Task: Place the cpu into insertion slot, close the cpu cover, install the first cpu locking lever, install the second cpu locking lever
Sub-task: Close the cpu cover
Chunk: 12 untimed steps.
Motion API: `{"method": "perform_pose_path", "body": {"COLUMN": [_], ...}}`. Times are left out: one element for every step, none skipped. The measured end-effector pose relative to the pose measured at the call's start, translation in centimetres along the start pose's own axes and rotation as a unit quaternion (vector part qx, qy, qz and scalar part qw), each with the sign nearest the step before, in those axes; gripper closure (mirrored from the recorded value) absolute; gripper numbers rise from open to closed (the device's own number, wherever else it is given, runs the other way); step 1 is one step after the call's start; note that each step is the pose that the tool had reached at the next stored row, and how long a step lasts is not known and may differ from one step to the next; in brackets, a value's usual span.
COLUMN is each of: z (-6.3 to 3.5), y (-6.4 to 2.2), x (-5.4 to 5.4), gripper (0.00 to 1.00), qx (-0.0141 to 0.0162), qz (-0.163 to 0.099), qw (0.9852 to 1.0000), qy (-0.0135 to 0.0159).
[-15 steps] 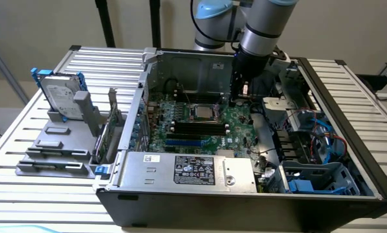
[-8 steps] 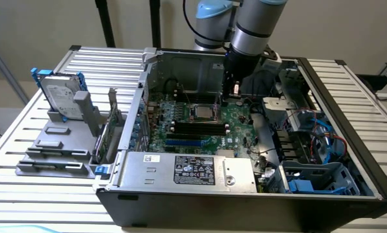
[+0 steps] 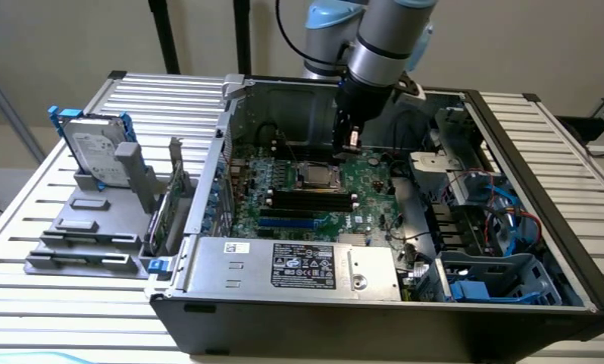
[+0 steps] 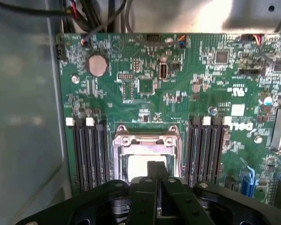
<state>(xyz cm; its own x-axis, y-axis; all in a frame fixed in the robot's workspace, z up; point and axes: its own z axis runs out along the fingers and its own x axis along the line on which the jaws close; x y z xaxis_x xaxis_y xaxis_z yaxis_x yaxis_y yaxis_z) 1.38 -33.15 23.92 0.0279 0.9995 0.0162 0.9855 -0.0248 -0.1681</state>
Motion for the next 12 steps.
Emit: {"method": "perform_pose_path", "body": {"z": [0.05, 0.1, 0.17, 0.24, 0.31, 0.4, 0.5, 0.62, 0.75, 0.92, 1.1, 1.3], "y": [-0.16, -0.33, -0.5, -0.69, -0.89, -1.11, -1.35, -1.64, -1.93, -2.36, -2.77, -3.14], "x": [0.0, 0.0, 0.0, 0.0, 0.0, 0.0, 0.0, -0.1, -0.1, -0.1, -0.1, -0.1], "gripper": [0.89, 0.89, 0.89, 0.89, 0.89, 0.89, 0.89, 0.89, 0.89, 0.89, 0.89, 0.89], "qx": [0.0039, 0.0076, 0.011, 0.0142, 0.0168, 0.019, 0.021, 0.023, 0.0244, 0.0254, 0.0261, 0.0263], "qz": [0.0, 0.0, 0.0, 0.0, 0.0, 0.0, 0.0, 0.0, 0.0, 0.0, 0.0, 0.0], "qw": [1.0, 1.0, 0.9999, 0.9999, 0.9999, 0.9998, 0.9998, 0.9997, 0.9997, 0.9997, 0.9997, 0.9997], "qy": [-0.0001, -0.0002, -0.0002, -0.0003, -0.0005, -0.0005, -0.0005, -0.0005, -0.0005, -0.0007, -0.0007, -0.0006]}}
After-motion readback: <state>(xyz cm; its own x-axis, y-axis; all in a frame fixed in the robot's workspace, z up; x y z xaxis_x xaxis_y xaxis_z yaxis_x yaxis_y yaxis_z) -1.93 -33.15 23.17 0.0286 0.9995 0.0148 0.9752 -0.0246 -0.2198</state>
